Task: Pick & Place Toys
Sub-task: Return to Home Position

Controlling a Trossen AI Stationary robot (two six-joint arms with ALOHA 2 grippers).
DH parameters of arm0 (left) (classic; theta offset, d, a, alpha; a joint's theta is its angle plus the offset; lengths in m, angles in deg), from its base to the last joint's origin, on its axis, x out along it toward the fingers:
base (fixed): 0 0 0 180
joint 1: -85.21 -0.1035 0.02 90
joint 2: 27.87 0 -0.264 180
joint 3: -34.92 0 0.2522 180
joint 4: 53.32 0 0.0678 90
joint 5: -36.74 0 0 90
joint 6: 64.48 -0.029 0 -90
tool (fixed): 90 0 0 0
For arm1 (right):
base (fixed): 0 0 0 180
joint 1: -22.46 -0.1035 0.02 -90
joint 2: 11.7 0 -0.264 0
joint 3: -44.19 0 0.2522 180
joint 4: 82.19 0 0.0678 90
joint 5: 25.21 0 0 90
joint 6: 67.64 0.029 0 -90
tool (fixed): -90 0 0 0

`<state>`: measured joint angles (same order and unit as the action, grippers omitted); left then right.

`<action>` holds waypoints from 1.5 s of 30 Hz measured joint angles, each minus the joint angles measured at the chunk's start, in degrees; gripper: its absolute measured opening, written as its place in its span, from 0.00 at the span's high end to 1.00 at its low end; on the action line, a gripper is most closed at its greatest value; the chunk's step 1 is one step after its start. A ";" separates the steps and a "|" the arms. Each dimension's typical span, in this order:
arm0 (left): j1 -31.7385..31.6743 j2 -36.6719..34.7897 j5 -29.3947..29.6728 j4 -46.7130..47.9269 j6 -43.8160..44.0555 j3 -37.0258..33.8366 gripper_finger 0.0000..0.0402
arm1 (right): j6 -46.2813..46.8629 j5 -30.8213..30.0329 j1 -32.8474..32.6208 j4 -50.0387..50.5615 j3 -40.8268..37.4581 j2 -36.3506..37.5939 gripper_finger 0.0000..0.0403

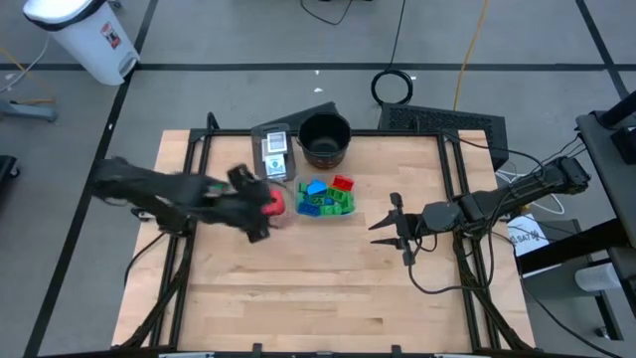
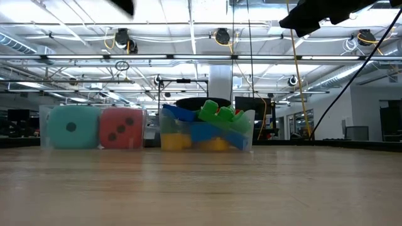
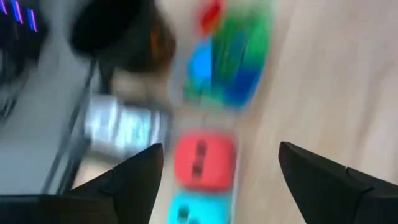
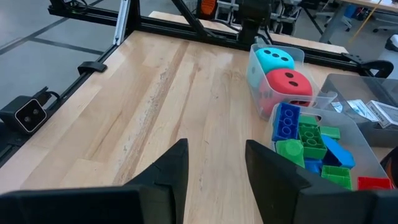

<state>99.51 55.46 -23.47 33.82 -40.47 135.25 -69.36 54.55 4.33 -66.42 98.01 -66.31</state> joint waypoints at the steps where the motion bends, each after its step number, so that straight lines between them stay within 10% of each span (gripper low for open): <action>1: 1.49 -3.35 2.42 -3.78 -0.50 -0.18 0.20 | 0.00 0.01 0.00 0.19 0.00 0.00 0.68; 6: 10.74 -20.41 33.74 -21.75 1.70 -12.43 0.20 | 0.70 0.02 0.00 0.00 0.00 0.00 0.68; 9: 13.28 -28.75 40.00 -26.51 13.23 -24.86 0.20 | 0.86 0.02 0.00 -0.01 0.00 0.00 0.68; 20: 3.33 -43.08 6.26 -62.33 -6.14 -58.71 0.20 | -1.28 -0.06 0.02 -0.02 0.00 0.60 0.68; 32: -3.07 -67.94 -1.66 -65.92 -9.00 -75.32 0.21 | 0.12 -6.18 0.02 10.20 -2.20 20.69 0.68; 45: -3.10 -77.54 -1.44 -64.17 -12.36 -81.96 0.19 | 3.41 -6.95 0.07 1.96 -21.89 40.85 0.68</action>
<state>96.41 -22.08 -24.91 -30.35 -52.83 53.29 -65.95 47.60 4.39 -64.46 76.12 -25.46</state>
